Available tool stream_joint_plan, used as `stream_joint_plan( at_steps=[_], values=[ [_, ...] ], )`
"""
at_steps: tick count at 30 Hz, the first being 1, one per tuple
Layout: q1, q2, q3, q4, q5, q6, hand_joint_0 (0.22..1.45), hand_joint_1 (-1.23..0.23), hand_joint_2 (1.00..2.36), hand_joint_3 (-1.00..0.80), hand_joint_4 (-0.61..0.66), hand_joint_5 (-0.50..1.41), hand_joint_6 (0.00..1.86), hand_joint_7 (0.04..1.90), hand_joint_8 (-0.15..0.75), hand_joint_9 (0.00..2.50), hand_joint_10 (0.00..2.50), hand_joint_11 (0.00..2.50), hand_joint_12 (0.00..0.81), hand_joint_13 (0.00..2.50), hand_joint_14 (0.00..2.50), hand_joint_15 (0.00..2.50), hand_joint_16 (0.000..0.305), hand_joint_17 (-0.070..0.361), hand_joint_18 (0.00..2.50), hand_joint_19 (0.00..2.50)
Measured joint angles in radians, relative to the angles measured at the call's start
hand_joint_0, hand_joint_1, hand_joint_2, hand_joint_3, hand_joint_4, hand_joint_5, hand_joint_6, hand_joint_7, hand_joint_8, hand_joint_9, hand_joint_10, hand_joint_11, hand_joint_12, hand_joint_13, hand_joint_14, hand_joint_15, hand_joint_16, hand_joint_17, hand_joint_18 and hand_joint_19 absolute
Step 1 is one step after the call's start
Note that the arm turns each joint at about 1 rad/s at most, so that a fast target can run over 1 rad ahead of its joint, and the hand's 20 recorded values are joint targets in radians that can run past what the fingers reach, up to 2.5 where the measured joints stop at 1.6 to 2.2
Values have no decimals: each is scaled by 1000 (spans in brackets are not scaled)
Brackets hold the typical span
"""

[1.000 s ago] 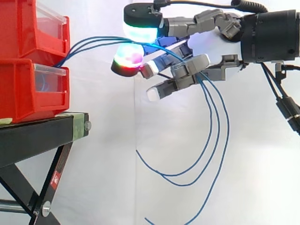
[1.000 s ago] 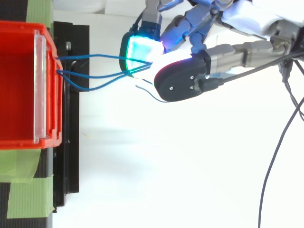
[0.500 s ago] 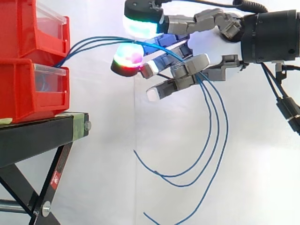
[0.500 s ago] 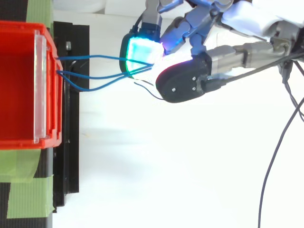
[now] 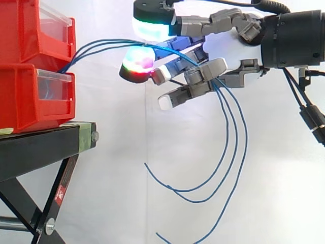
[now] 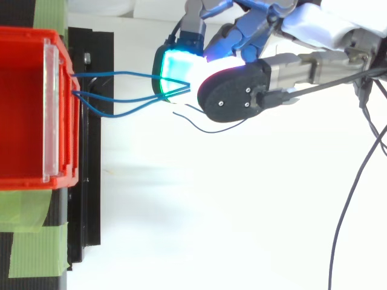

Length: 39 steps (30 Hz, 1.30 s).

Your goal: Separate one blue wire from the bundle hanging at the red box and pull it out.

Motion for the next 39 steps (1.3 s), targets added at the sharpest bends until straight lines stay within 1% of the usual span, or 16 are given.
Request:
stream_joint_plan(
  at_steps=[8,12,14,17,18,28,29,30,33,39],
  values=[
    [3,0,0,-1,6,0,648,-705,1020,-273,219,-214,831,972,364,1054,11,1297,309,1454,656,1290,54,121,722,640],
    [4,0,0,0,6,0,658,-740,1020,-268,211,-216,830,979,354,1049,12,1306,307,1454,654,1281,54,121,724,639],
    [5,0,0,0,6,0,668,-792,1020,-267,219,-219,830,985,353,1038,11,1300,309,1449,659,1285,54,121,722,647],
    [5,0,0,0,8,0,687,-824,1020,-267,218,-221,832,984,348,1029,12,1306,310,1449,655,1285,53,120,721,647],
    [5,0,0,-1,8,0,691,-831,1020,-271,222,-222,833,985,347,1020,13,1310,301,1448,645,1292,54,120,723,639],
    [7,0,0,0,10,0,720,-873,1019,-279,220,-231,838,973,339,969,13,1303,303,1429,632,1300,53,120,712,633],
    [7,0,0,0,10,0,724,-876,1021,-274,219,-233,838,972,334,958,12,1308,312,1427,633,1294,53,120,711,635],
    [7,0,0,-1,10,0,729,-877,1021,-269,219,-233,838,969,333,953,12,1310,301,1419,635,1301,53,119,707,637],
    [7,0,0,-1,10,0,740,-895,1023,-240,212,-241,839,969,324,910,13,1308,306,1401,624,1308,53,120,697,635],
    [8,0,0,0,9,1,753,-937,1025,-199,207,-261,829,988,309,765,13,1297,310,1310,658,1278,55,123,654,609]
  ],
)
